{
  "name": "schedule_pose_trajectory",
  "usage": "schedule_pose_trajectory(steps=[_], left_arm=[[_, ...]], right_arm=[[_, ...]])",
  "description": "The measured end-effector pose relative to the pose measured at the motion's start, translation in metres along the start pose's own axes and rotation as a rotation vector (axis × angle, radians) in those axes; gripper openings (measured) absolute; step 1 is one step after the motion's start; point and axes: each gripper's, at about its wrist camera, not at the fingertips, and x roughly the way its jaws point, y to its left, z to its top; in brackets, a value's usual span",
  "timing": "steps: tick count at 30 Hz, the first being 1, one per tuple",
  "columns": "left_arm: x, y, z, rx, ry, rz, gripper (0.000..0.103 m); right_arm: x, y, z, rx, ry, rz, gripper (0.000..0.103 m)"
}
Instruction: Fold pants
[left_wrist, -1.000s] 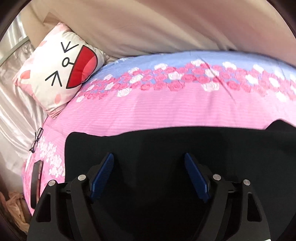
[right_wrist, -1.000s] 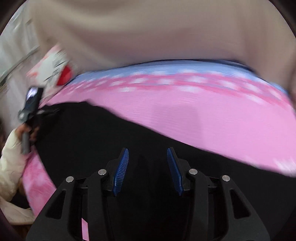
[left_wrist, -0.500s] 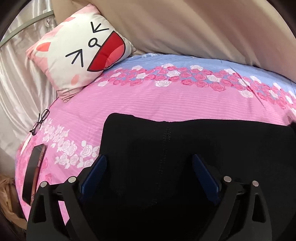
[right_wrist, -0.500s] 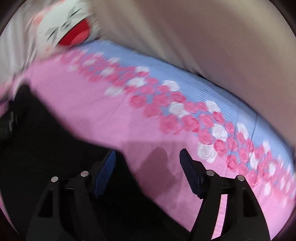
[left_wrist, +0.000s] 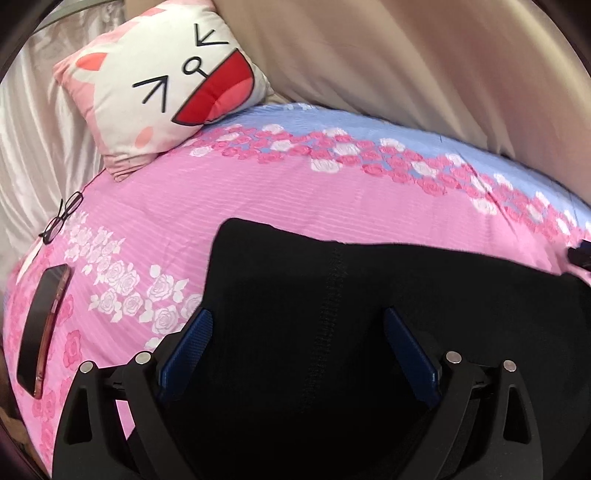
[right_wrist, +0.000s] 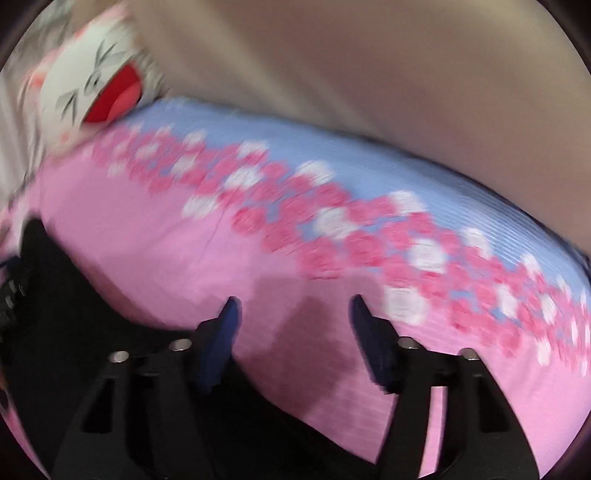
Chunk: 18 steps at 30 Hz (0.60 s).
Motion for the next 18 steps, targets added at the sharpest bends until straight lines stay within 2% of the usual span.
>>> schedule_pose_trajectory(steps=[1,3,5,8,11,12,14,15,18], left_arm=[[-0.008,0.002,-0.001,-0.008,-0.019,0.016,0.088],[-0.027,0.000,-0.005,-0.003,-0.045,0.005,0.087],[-0.053,-0.008,-0.011,0.006,-0.061,-0.055,0.088],[-0.088,-0.040,-0.028,0.044,-0.070,-0.179,0.090],[-0.102,-0.090,-0.050,0.149,-0.051,-0.240,0.093],[-0.100,-0.106,-0.058,0.195,-0.044,-0.224,0.094],[-0.086,-0.137,-0.073,0.285,-0.014,-0.132,0.094],[-0.077,-0.145,-0.078,0.307,0.005,-0.095,0.094],[-0.085,-0.136,-0.073,0.233,0.000,-0.072,0.094]], right_arm=[[-0.025,-0.010,-0.008,0.045,-0.037,0.031,0.058],[-0.063,-0.020,-0.028,0.041,-0.066,0.028,0.064],[-0.106,-0.032,-0.066,0.011,-0.075,-0.050,0.086],[-0.146,-0.054,-0.122,0.039,-0.048,-0.102,0.088],[-0.168,-0.081,-0.177,0.097,0.021,-0.143,0.088],[-0.170,-0.095,-0.196,0.105,0.055,-0.199,0.088],[-0.171,-0.119,-0.216,0.123,0.093,-0.342,0.088],[-0.187,-0.142,-0.230,0.184,0.083,-0.378,0.088],[-0.247,-0.199,-0.259,0.365,-0.032,-0.420,0.088]])
